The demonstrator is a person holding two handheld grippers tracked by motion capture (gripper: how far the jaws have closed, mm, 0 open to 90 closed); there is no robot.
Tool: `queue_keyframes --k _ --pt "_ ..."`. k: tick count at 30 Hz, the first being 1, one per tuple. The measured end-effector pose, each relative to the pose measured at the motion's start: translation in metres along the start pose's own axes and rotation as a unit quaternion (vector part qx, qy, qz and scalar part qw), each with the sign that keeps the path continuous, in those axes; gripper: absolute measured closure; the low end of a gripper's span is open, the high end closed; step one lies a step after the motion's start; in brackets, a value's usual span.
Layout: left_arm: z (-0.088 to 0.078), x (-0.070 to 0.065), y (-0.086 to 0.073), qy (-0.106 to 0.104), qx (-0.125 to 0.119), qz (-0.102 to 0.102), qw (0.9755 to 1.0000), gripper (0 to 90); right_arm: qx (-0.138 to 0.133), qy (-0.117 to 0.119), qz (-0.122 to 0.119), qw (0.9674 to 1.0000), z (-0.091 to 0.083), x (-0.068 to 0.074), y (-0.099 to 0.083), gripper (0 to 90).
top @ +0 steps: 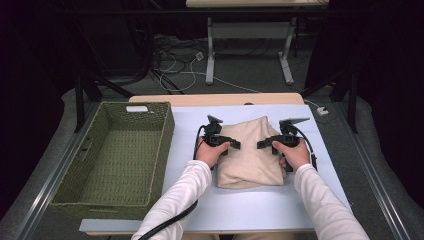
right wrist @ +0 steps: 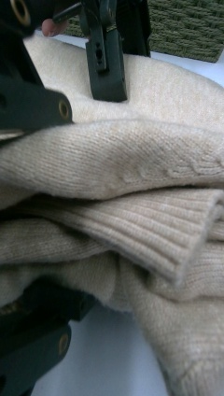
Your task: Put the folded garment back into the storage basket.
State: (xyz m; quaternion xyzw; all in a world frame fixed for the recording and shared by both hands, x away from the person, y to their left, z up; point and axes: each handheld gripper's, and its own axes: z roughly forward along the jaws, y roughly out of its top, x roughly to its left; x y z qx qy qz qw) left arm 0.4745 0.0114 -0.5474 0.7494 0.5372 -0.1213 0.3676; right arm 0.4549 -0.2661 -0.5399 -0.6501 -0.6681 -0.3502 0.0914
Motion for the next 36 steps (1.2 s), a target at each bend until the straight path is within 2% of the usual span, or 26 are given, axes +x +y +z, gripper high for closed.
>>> queue_keyframes --k 2,4,5,9,10,12,14,15,17,19,22,26,27,29,30,31,36 --pt "-0.001 0.000 0.000 -0.004 -0.003 -0.012 0.9999 29.2 -0.002 -0.001 -0.003 1.0000 0.000 0.001 0.000 45.5" --pt "-0.005 0.002 0.000 -0.006 -0.008 -0.027 0.9996 42.1 -0.008 -0.009 -0.003 0.9999 -0.002 0.005 0.000 48.0" --pt "-0.005 0.002 0.000 -0.006 -0.008 -0.027 0.9996 45.4 -0.014 -0.012 -0.005 0.9998 -0.001 0.005 -0.001 48.4" --pt "-0.006 0.003 0.000 -0.003 -0.011 -0.028 0.9995 49.4 -0.013 -0.016 0.002 0.9998 -0.002 0.008 0.000 48.7" --pt "-0.006 0.002 0.000 0.003 -0.010 -0.020 0.9997 49.4 -0.013 -0.015 0.003 0.9998 -0.002 0.007 0.000 48.8" --pt "-0.007 -0.002 0.001 0.009 -0.009 -0.026 0.9996 51.7 -0.013 -0.016 0.007 0.9998 -0.003 0.008 0.000 49.7" --pt "-0.008 -0.003 0.002 0.018 -0.006 -0.016 0.9997 53.3 -0.015 -0.021 -0.001 0.9997 -0.004 0.009 0.000 51.6" --pt "-0.008 -0.004 0.002 0.020 -0.006 -0.020 0.9996 54.0 -0.024 -0.025 -0.002 0.9994 -0.004 0.012 -0.001 52.5" --pt "-0.009 -0.006 0.002 0.026 -0.003 -0.017 0.9995 54.8 -0.021 -0.031 0.005 0.9993 -0.006 0.016 -0.001 54.0" --pt "-0.009 -0.009 0.003 0.033 -0.004 -0.025 0.9991 55.8 -0.028 -0.036 -0.003 0.9990 -0.006 0.017 -0.001 55.2" --pt "-0.009 -0.012 0.004 0.047 0.000 -0.016 0.9988 56.4 -0.027 -0.047 -0.002 0.9985 -0.007 0.021 0.000 56.2" --pt "-0.010 -0.017 0.006 0.053 0.001 -0.028 0.9982 57.4 -0.020 -0.068 -0.002 0.9975 -0.010 0.031 0.002 58.1" --pt "-0.010 -0.017 0.007 0.055 0.006 -0.022 0.9982 57.7 -0.021 -0.073 -0.003 0.9971 -0.012 0.034 0.004 58.7" --pt "-0.011 -0.018 0.008 0.054 0.006 -0.029 0.9981 57.8 -0.019 -0.073 0.003 0.9971 -0.012 0.037 0.004 58.9" --pt "-0.011 -0.019 0.008 0.055 0.006 -0.032 0.9979 58.0 -0.013 -0.079 -0.002 0.9968 -0.013 0.037 0.005 59.1" --pt "-0.012 -0.019 0.009 0.058 0.007 -0.027 0.9979 58.1 -0.015 -0.080 0.003 0.9967 -0.013 0.038 0.006 59.3" --pt "-0.016 -0.021 0.012 0.063 0.003 -0.027 0.9977 58.5 -0.008 -0.085 0.012 0.9963 -0.017 0.049 0.012 60.1"
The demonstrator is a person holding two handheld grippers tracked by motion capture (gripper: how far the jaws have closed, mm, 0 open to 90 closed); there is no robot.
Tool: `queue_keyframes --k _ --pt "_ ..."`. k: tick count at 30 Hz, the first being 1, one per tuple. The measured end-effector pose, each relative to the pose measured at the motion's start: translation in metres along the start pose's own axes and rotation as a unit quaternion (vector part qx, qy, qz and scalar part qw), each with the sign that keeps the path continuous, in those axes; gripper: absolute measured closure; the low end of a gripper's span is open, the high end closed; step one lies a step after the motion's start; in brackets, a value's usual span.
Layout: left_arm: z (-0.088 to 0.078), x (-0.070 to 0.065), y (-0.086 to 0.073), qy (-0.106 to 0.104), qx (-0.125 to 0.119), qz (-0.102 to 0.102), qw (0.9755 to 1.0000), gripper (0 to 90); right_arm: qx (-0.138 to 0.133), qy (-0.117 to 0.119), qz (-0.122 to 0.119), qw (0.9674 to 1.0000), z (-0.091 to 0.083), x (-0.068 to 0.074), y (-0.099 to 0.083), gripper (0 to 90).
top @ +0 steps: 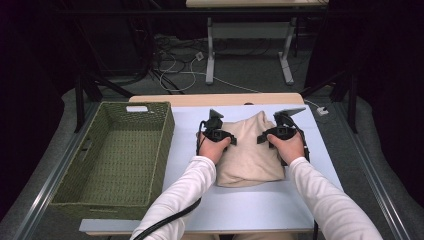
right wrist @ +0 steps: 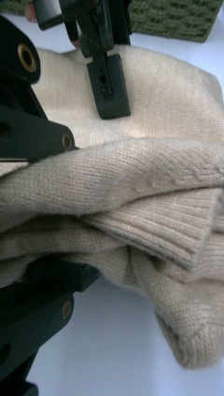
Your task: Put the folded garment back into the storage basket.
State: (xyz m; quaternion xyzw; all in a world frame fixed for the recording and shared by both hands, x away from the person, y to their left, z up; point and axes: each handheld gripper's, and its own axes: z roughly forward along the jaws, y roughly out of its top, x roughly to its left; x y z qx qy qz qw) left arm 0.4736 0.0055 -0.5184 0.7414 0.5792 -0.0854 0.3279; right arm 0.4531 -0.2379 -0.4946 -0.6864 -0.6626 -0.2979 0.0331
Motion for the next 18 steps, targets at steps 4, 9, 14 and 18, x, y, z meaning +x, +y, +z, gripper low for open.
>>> queue_keyframes --k 4,9,14,18 --pt "-0.006 -0.001 0.004 0.000 -0.001 -0.006 1.0000 58.5 0.001 -0.010 -0.009 0.9999 -0.003 0.008 0.004 60.3" --pt "-0.015 0.001 0.011 0.004 0.002 0.006 1.0000 58.5 -0.002 -0.005 -0.003 1.0000 -0.007 0.015 0.010 60.4" --pt "-0.026 0.000 0.018 -0.003 -0.005 -0.003 1.0000 58.4 -0.004 0.006 0.005 1.0000 -0.013 0.023 0.018 60.4" --pt "-0.035 0.000 0.024 -0.009 -0.009 -0.005 0.9999 58.5 -0.003 0.011 0.009 0.9999 -0.021 0.030 0.024 60.4"
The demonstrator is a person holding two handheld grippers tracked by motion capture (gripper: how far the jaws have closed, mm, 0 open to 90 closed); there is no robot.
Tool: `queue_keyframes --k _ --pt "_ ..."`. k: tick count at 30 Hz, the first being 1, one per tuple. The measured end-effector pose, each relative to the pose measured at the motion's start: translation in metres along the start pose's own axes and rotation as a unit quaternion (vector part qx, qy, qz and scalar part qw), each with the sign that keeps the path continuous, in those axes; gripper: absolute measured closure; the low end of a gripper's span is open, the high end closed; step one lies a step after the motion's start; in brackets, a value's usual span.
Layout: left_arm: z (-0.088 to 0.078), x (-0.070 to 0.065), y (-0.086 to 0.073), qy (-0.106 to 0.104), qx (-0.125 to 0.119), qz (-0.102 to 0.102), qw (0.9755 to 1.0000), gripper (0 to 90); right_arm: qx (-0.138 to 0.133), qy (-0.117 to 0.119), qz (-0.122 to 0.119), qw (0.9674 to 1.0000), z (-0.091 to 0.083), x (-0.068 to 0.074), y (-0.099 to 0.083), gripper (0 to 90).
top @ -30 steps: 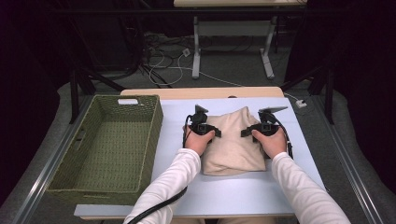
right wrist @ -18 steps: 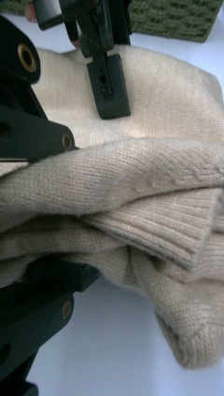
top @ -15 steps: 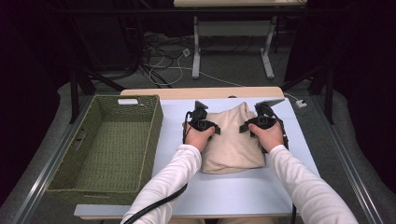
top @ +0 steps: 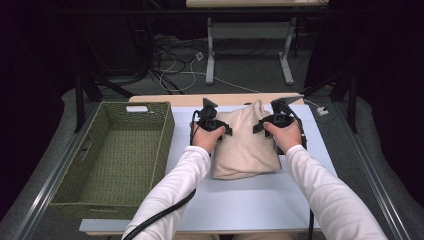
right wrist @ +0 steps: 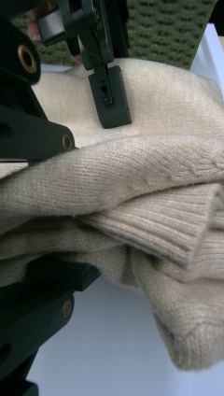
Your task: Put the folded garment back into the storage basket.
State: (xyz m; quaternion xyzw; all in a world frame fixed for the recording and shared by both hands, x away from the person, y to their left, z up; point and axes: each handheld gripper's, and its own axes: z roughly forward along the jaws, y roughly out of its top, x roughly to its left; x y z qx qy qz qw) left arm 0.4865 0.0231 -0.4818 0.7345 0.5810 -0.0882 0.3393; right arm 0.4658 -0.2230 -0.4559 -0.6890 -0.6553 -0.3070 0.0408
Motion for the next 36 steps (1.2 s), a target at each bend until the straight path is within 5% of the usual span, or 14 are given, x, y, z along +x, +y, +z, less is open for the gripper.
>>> queue_keyframes --k 15,23,36 --pt "-0.038 -0.014 0.018 -0.018 0.001 0.002 0.9998 58.5 0.007 0.028 0.009 0.9995 -0.032 0.021 0.014 60.5" --pt "-0.055 -0.024 0.027 -0.015 0.004 0.017 0.9997 58.4 0.006 0.026 0.006 0.9996 -0.050 0.031 0.020 60.5" --pt "-0.072 -0.037 0.042 -0.014 0.001 0.012 0.9998 58.4 -0.006 0.028 0.006 0.9996 -0.069 0.043 0.031 60.4"
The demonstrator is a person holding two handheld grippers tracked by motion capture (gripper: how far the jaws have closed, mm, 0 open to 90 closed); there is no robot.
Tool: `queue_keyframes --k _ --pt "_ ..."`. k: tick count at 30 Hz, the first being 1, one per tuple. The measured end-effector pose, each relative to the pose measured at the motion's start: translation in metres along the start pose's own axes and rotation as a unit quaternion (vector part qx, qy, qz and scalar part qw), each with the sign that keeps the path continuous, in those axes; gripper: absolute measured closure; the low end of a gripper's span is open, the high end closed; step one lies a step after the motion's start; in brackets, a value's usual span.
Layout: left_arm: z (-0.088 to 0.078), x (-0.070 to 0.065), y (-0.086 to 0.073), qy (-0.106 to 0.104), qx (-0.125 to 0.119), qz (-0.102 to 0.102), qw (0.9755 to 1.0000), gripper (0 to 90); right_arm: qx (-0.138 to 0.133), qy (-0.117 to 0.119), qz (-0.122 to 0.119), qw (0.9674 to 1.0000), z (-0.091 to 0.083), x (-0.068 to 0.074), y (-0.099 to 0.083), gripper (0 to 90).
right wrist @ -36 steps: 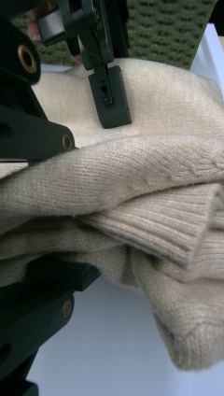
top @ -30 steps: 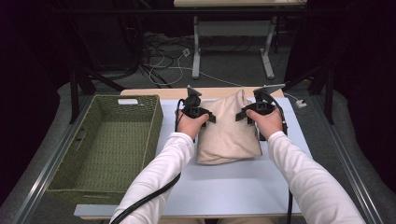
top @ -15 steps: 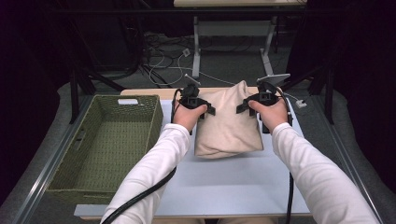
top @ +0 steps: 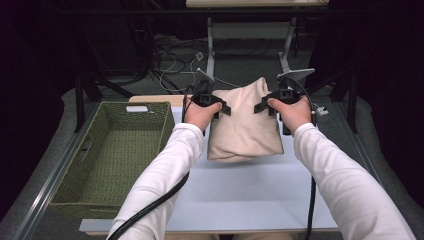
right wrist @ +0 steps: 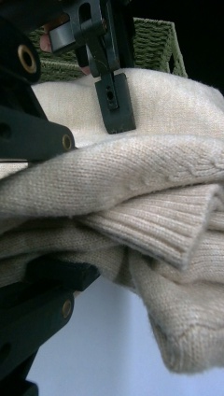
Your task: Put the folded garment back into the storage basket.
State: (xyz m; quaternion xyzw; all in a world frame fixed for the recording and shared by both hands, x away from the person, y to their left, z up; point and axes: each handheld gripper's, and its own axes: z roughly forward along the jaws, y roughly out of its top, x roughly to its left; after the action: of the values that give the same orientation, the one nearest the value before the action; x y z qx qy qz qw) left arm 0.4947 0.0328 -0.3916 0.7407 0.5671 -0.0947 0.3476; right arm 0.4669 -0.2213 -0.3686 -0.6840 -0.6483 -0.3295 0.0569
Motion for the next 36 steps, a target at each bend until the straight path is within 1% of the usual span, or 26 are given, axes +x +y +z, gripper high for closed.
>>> queue_keyframes --k 4,6,7,8,13,14,16,17,22,24,25,26,27,28,29,30,31,32,33,36 --pt "-0.003 -0.002 0.003 -0.001 0.000 0.000 1.0000 58.4 -0.001 0.003 0.006 1.0000 -0.004 0.003 0.002 60.4" --pt "-0.005 -0.003 0.005 -0.001 0.002 0.004 1.0000 58.4 -0.002 0.003 0.006 1.0000 -0.005 0.004 0.003 60.4" --pt "-0.006 -0.004 0.005 -0.002 0.001 0.001 1.0000 58.4 0.002 0.003 0.005 1.0000 -0.007 0.004 0.004 60.4" --pt "-0.007 -0.004 0.006 -0.001 0.006 0.003 1.0000 58.4 -0.002 0.004 0.004 1.0000 -0.007 0.004 0.004 60.4" --pt "-0.014 -0.005 0.009 -0.001 0.003 0.007 1.0000 58.4 -0.002 0.005 0.004 1.0000 -0.010 0.009 0.006 60.4" --pt "-0.016 -0.005 0.010 0.001 0.009 0.009 0.9999 58.4 -0.001 0.005 0.005 1.0000 -0.011 0.012 0.007 60.4" --pt "-0.018 -0.005 0.011 0.002 0.007 0.006 1.0000 58.4 0.003 0.005 0.006 1.0000 -0.012 0.013 0.007 60.4" --pt "-0.019 -0.005 0.012 0.002 0.002 0.004 1.0000 58.4 -0.002 0.005 0.004 1.0000 -0.012 0.015 0.008 60.4" --pt "-0.025 -0.002 0.016 0.000 0.006 0.007 1.0000 58.4 -0.002 0.004 0.005 1.0000 -0.012 0.023 0.012 60.4" --pt "-0.026 0.001 0.018 -0.001 0.002 0.002 1.0000 58.4 -0.002 0.003 0.001 1.0000 -0.012 0.026 0.014 60.4" --pt "-0.028 0.002 0.019 -0.001 0.007 0.005 1.0000 58.4 0.001 0.002 0.002 1.0000 -0.012 0.027 0.015 60.4" --pt "-0.029 0.003 0.019 -0.002 0.005 0.006 1.0000 58.4 -0.003 0.003 0.001 1.0000 -0.010 0.029 0.015 60.4" --pt "-0.030 0.004 0.020 0.000 0.002 0.003 1.0000 58.5 0.000 0.003 0.002 1.0000 -0.010 0.030 0.016 60.4" --pt "-0.031 0.005 0.021 -0.002 0.003 0.004 1.0000 58.5 -0.002 0.003 -0.002 1.0000 -0.010 0.031 0.017 60.4" --pt "-0.032 0.006 0.022 0.000 0.003 0.004 1.0000 58.5 -0.002 0.003 0.004 1.0000 -0.009 0.034 0.018 60.4" --pt "-0.034 0.007 0.023 0.002 0.005 0.004 1.0000 58.5 -0.002 0.003 -0.001 1.0000 -0.009 0.035 0.019 60.4" --pt "-0.035 0.007 0.024 0.003 0.002 0.003 1.0000 58.4 0.000 0.003 0.000 1.0000 -0.008 0.037 0.020 60.4" --pt "-0.036 0.008 0.024 0.003 0.004 0.004 1.0000 58.5 -0.002 0.003 -0.003 1.0000 -0.008 0.038 0.020 60.4" --pt "-0.038 0.010 0.025 0.004 0.006 0.007 0.9999 58.5 -0.003 0.004 0.000 1.0000 -0.007 0.040 0.021 60.4" --pt "-0.043 0.012 0.027 0.005 0.004 0.003 1.0000 58.5 -0.004 0.005 -0.003 1.0000 -0.004 0.046 0.022 60.4"
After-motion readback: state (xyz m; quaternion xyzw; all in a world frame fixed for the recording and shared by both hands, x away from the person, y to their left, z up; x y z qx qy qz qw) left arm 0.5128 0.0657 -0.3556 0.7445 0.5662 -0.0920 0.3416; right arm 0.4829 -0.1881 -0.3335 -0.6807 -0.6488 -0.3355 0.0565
